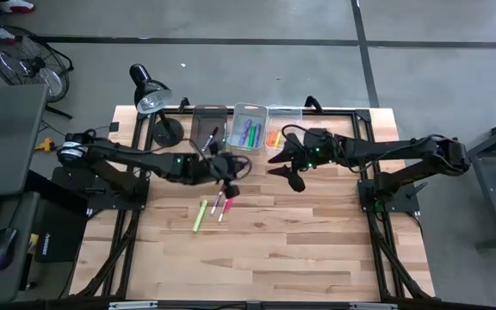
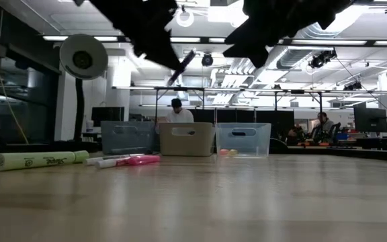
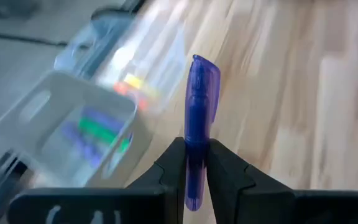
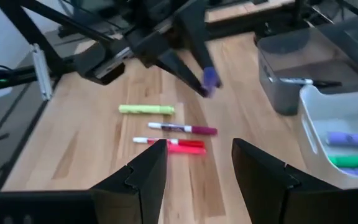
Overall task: Pick & Place Markers
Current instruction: Put the violet pen into the transparent bin
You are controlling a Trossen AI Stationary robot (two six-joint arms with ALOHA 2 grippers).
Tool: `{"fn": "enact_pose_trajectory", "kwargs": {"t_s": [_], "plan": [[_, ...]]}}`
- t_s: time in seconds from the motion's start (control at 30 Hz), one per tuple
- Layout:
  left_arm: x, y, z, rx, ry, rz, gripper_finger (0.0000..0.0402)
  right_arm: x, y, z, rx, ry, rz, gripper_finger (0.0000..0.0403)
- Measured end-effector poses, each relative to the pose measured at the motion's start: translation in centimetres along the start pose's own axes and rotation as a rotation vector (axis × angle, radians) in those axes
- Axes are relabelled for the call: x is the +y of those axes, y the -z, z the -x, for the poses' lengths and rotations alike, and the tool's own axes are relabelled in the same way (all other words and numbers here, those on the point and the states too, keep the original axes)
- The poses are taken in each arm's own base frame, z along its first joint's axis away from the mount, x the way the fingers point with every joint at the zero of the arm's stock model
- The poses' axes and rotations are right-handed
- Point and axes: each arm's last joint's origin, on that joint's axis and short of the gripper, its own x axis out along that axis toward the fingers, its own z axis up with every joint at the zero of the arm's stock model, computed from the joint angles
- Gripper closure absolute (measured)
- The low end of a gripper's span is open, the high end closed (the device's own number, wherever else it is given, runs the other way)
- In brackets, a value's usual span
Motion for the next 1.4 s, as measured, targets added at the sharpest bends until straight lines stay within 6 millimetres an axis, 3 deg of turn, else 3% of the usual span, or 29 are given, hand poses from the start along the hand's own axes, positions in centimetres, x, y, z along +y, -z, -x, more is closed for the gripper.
{"fn": "enact_pose_trajectory", "kwargs": {"t_s": [0.37,0.97,1.27,1.4], "plan": [[2.6,-5.5,0.1,-0.302,0.172,0.092,0.0359,-0.1,-1.8,0.3,-0.171,-0.086,0.039,0.0233],[2.9,-6.4,0.4,-0.375,0.222,0.118,0.0348,0.0,-3.0,0.8,-0.301,-0.030,0.075,0.0233],[2.7,-6.5,0.4,-0.386,0.250,0.116,0.0352,0.1,-3.4,2.8,-0.303,0.097,0.049,0.0233],[2.7,-6.8,0.5,-0.416,0.261,0.125,0.0352,0.2,-3.7,3.1,-0.322,0.050,0.078,0.0233]]}}
